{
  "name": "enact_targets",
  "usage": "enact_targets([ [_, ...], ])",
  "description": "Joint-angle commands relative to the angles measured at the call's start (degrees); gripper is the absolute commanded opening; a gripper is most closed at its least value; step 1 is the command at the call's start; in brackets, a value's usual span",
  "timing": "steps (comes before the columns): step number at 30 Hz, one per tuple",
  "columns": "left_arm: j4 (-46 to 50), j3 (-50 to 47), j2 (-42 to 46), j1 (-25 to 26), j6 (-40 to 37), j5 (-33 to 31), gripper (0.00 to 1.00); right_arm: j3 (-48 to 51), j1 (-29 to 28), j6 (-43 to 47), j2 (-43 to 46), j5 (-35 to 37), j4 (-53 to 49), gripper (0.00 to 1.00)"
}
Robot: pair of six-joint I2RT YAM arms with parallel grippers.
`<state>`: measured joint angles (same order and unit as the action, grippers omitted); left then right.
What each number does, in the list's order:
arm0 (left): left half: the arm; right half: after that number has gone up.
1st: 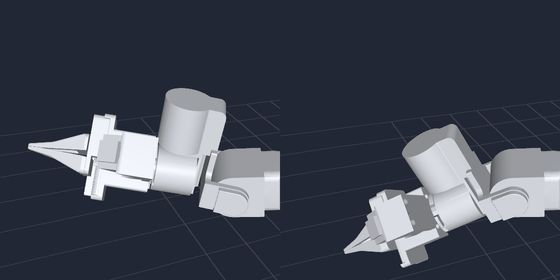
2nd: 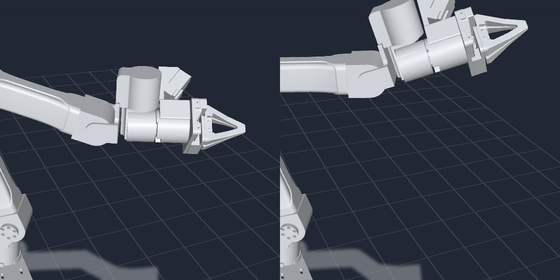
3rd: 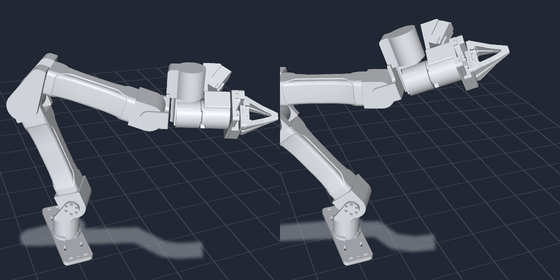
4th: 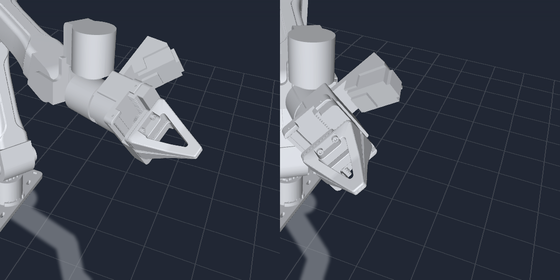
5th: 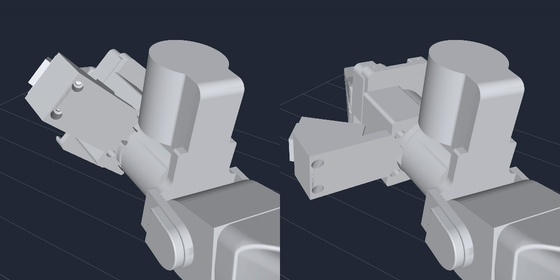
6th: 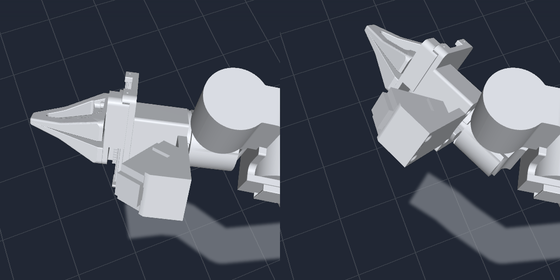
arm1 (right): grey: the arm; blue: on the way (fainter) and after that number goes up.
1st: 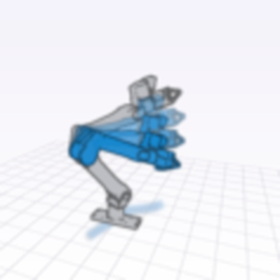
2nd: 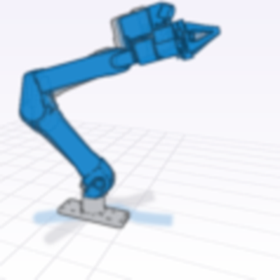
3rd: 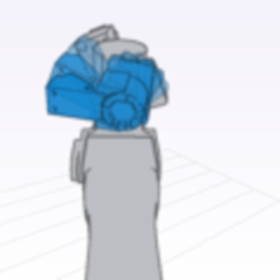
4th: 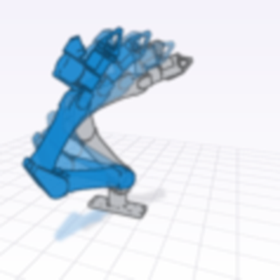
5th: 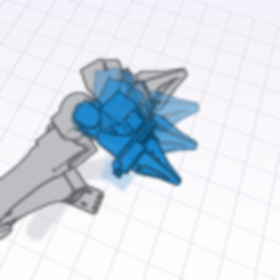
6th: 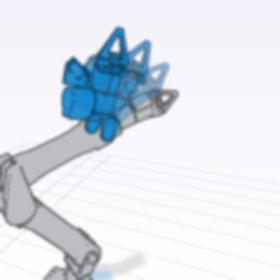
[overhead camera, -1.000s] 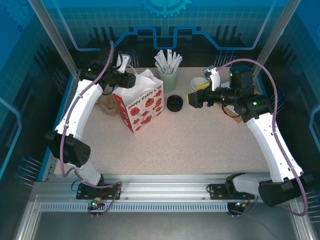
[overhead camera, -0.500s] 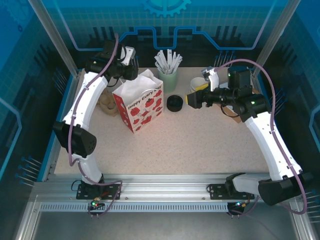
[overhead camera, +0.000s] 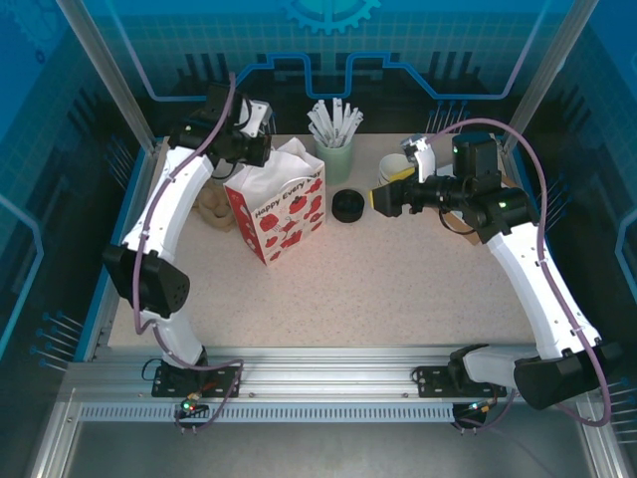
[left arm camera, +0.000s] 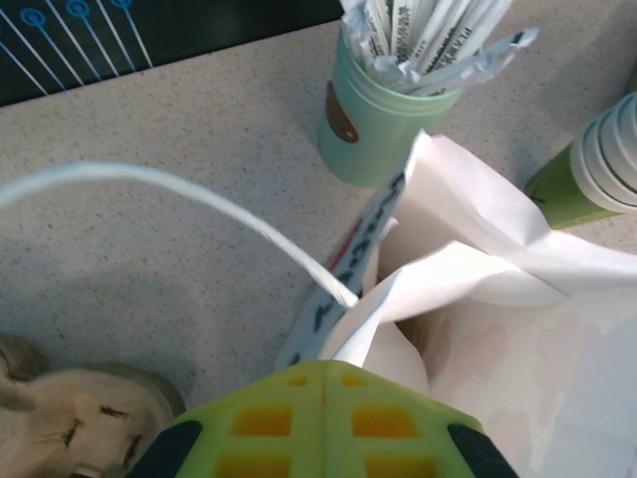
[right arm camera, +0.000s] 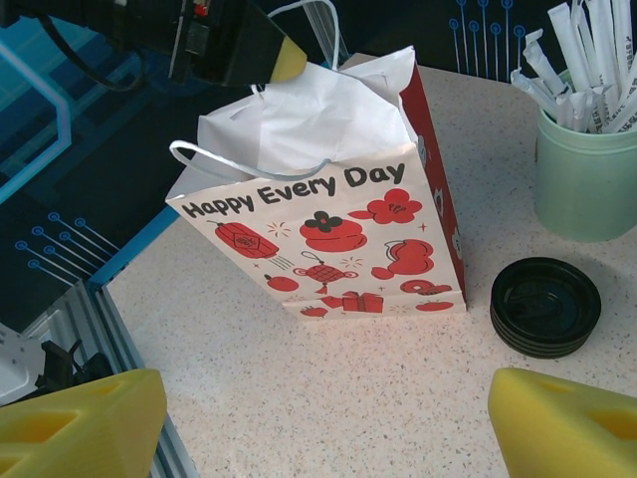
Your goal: Pack the takeout coffee
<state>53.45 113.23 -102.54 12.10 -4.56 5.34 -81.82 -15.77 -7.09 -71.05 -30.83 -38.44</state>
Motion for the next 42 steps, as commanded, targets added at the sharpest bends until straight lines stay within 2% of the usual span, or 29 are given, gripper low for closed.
enact_targets([
  [1,-1.52,-4.01,4.13,-0.16,0.53,5.85,0.02,0.70,-0.71,-0.07,0.27,-0.64,0.79,0.85],
  [5,-2.63,-9.26,5.73,0.01,1.03,9.86,0.02,1.05,-0.67,-0.38,-0.02,-0.80,1.16,0.85],
  [10,1.79,-8.84,1.36,0.25,1.22,8.00,0.03,1.01,-1.01,-0.76,-0.25,-1.25,1.52,0.85],
  [13,4.23,-6.90,-0.72,0.38,1.30,7.17,0.07,0.83,-1.02,-0.73,-0.07,-1.12,1.28,0.85],
  [21,-0.08,-7.35,5.34,0.27,2.95,8.10,0.39,0.37,-1.10,-0.40,0.78,-0.20,0.30,0.85],
  [29,-8.70,-14.18,15.91,-0.23,4.76,6.71,0.58,0.38,-1.06,0.39,1.64,2.73,-0.59,0.85],
  [33,-19.15,-24.00,24.97,-0.50,7.29,3.49,0.67,1.67,-1.03,0.40,3.22,9.17,-0.77,0.86],
  [35,-25.30,-30.53,30.30,-0.63,9.01,-0.16,0.72,2.72,-1.02,0.19,4.34,14.21,-0.76,0.87],
  [37,-31.85,-38.15,36.21,-1.05,11.43,-5.46,0.78,4.53,-1.11,-0.33,5.92,22.48,-0.59,0.89],
  [40,-40.77,-50.48,45.16,-2.34,15.28,-14.29,0.87,9.37,-1.04,-0.90,8.38,38.60,0.64,0.92],
  [42,-45.45,-58.16,50.56,-3.43,17.27,-20.58,0.92,13.81,-0.88,-0.84,9.95,46.96,2.68,0.97],
])
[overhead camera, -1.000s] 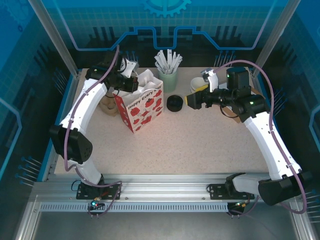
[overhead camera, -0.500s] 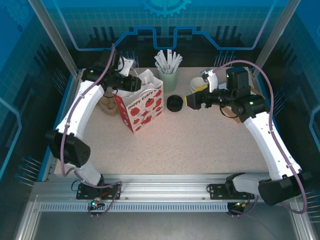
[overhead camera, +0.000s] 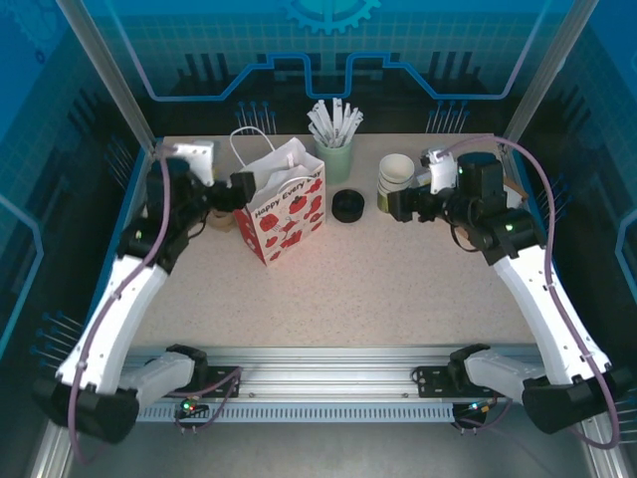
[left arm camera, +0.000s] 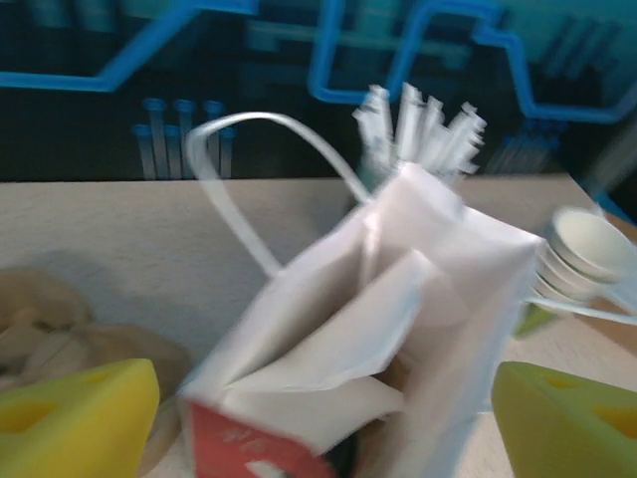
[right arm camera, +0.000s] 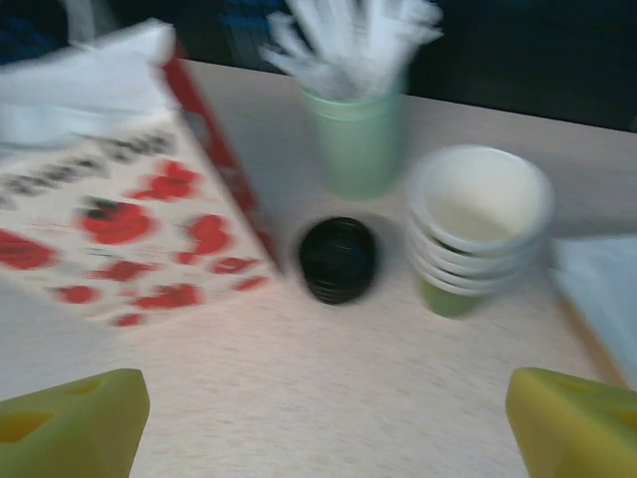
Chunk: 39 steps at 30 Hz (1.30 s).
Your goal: Pack the takeout coffee
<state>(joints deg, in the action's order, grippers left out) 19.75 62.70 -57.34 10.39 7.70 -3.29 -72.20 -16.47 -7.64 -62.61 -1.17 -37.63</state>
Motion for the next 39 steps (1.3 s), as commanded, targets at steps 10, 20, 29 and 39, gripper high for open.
enact_targets([
  [10,-26.71,-31.93,9.61,-10.49,9.39,-24.91,0.99,20.28,5.17,-1.68,0.25,30.76,15.98,1.00],
  [20,-52.93,-40.04,-12.92,-11.51,-0.38,-18.35,0.99,37.75,9.09,2.84,-8.94,27.68,49.56,1.00],
  [29,-73.38,-44.52,-25.57,-11.86,-2.46,-9.11,0.99,46.12,14.98,1.79,-14.05,16.98,68.59,1.00],
  [39,-82.05,-46.34,-31.16,-11.54,-3.94,-5.42,0.99,49.28,15.28,3.56,-18.28,8.26,79.48,1.00],
])
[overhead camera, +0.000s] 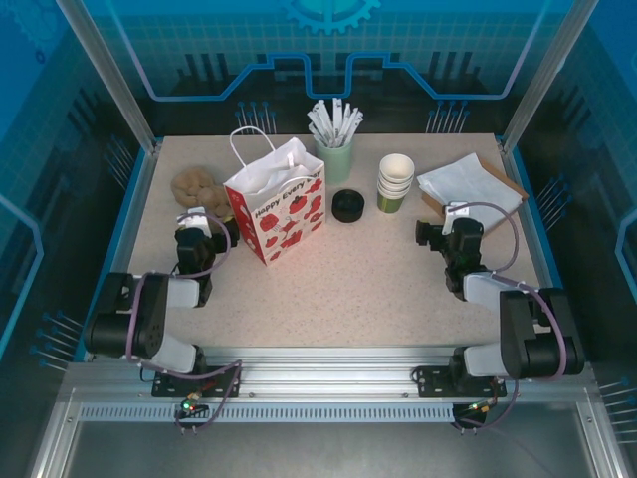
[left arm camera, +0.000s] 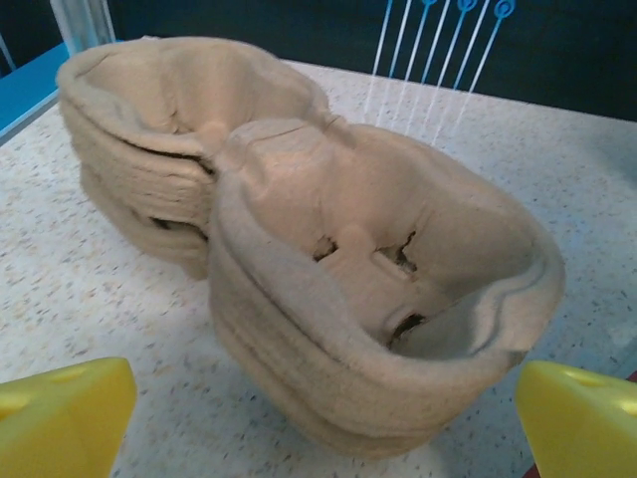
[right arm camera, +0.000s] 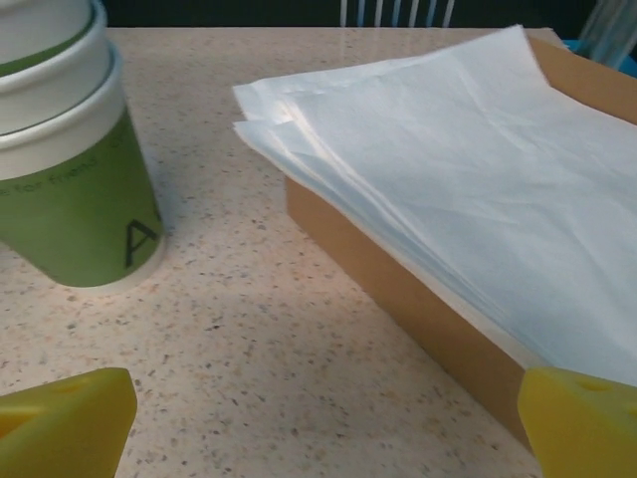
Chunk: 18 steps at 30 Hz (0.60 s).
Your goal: Pack the takeout coffee
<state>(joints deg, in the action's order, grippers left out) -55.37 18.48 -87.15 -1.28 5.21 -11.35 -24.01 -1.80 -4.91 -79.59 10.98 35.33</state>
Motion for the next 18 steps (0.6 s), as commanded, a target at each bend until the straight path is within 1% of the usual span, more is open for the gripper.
enact_targets([
  [1,-4.63,-1.80,-0.62,0.04,-0.73,1.33,0.99,0.94,0.56,1.13,-1.48,-4.27,6.35,1.00],
  [2,-6.56,-1.69,-1.65,0.13,-1.24,1.60,0.99,0.39,0.51,1.26,-1.94,-4.57,5.89,1.00],
  [4,-4.27,-1.03,-1.06,0.14,-1.34,1.91,0.99,-1.03,0.27,1.94,-2.83,-5.65,4.23,1.00],
  [7,-4.09,-0.81,-1.16,0.18,-1.32,1.71,0.99,-2.02,-0.18,3.86,-5.35,-8.46,4.65,1.00],
  [11,-4.43,-0.89,-1.29,0.22,-1.51,2.02,0.99,-1.74,-0.78,4.91,-6.01,-9.07,5.53,1.00],
  [16,-2.86,0.22,-1.44,0.22,-3.10,6.34,0.99,-1.74,-0.87,4.92,-6.01,-8.96,5.56,1.00],
  [18,-0.50,1.34,-1.50,0.18,-3.34,6.89,0.99,-1.74,-0.85,4.93,-6.01,-9.02,5.54,1.00],
])
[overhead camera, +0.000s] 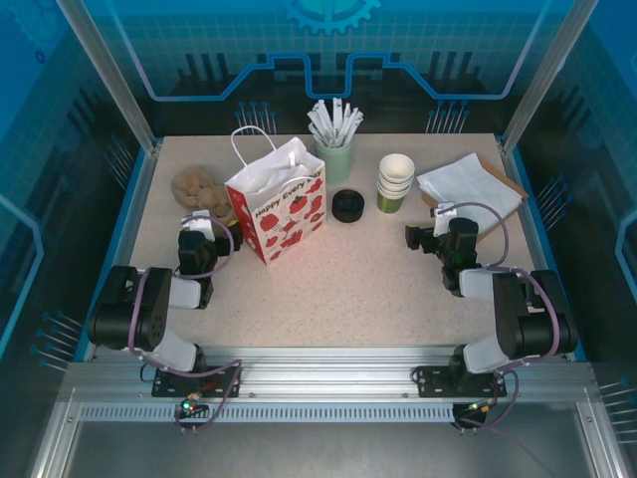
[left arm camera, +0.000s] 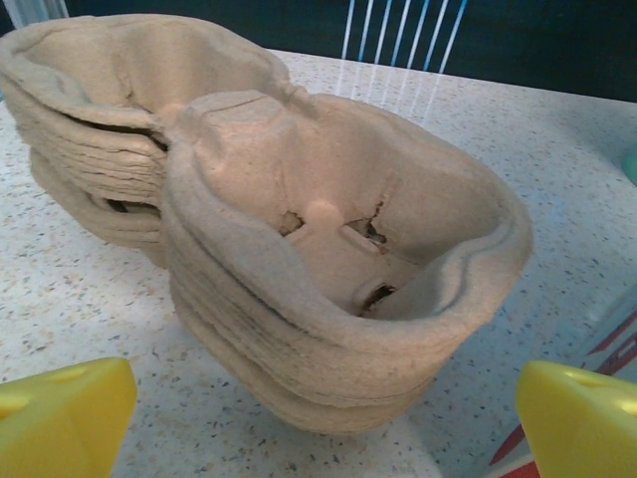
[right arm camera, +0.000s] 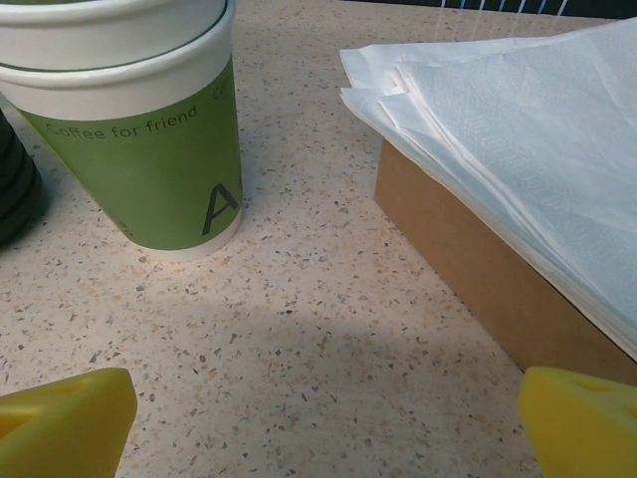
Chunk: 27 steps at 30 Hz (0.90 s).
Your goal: Pack the takeout coffee
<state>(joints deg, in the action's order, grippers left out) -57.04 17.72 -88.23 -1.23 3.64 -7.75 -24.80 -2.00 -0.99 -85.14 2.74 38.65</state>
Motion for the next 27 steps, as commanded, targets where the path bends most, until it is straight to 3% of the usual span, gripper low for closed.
enact_targets([
  [1,3.30,3.21,-0.37,0.16,-1.63,2.80,0.99,-0.96,-0.65,1.00,-0.46,-0.72,2.23,1.00],
  [27,3.74,3.58,-0.43,0.62,-2.14,2.56,0.99,-1.04,-0.91,1.22,-0.47,-0.37,2.13,1.00],
])
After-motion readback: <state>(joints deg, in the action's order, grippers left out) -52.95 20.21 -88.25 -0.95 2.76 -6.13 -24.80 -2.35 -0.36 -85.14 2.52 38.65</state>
